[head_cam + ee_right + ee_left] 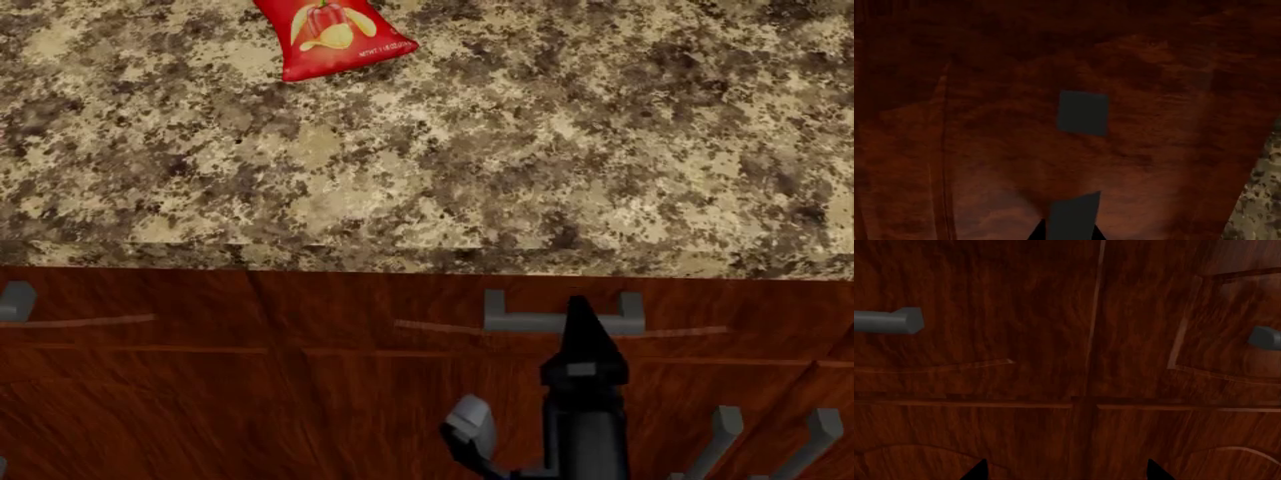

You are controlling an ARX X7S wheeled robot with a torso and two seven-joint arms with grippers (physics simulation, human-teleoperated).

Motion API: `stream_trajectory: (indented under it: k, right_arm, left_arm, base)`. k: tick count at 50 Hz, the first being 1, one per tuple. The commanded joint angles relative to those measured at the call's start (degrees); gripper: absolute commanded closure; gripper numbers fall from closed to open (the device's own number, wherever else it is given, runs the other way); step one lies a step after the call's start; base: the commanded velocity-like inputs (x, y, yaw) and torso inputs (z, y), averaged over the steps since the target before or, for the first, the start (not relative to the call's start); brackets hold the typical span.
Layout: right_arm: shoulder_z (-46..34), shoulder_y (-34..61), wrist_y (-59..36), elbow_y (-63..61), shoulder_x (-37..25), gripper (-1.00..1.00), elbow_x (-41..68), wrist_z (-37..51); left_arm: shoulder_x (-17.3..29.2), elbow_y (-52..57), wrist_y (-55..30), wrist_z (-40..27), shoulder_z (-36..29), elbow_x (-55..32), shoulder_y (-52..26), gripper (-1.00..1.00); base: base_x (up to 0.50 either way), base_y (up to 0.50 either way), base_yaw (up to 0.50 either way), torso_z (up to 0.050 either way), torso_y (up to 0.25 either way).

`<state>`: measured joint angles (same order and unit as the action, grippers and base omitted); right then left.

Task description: Open the right drawer.

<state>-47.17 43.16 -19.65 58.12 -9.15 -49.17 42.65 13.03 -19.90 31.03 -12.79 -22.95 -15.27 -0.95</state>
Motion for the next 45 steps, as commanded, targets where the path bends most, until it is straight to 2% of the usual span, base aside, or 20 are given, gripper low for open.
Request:
stream_trajectory:
  k: [1, 11, 45]
  right_arm:
    - [-2.5, -1.2, -0.3, -10.5, -3.5, 1.00, 4.1, -7.9]
    - [-2.9, -8.7, -7.6, -30.8, -9.6, 1.00, -0.2, -12.7]
    - [-4.1, -19.4, -17.6, -54.6, -16.6, 1.00, -8.0, -19.0]
  left_arm:
    - [0.1, -0.3, 0.1, 0.0, -0.2, -0.2, -0.1, -1.00]
    - [0.2, 0.0, 0.2, -0.2, -0.4, -0.1, 0.0, -1.00]
    - [0.5, 0.0, 0.3, -0.8, -0.9, -0.3, -0.1, -1.00]
  base:
    - [0.00, 0.00, 0.00, 0.000, 0.000]
    - [0.00, 0.00, 0.00, 0.000, 0.000]
    - [0.00, 0.00, 0.00, 0.000, 0.002]
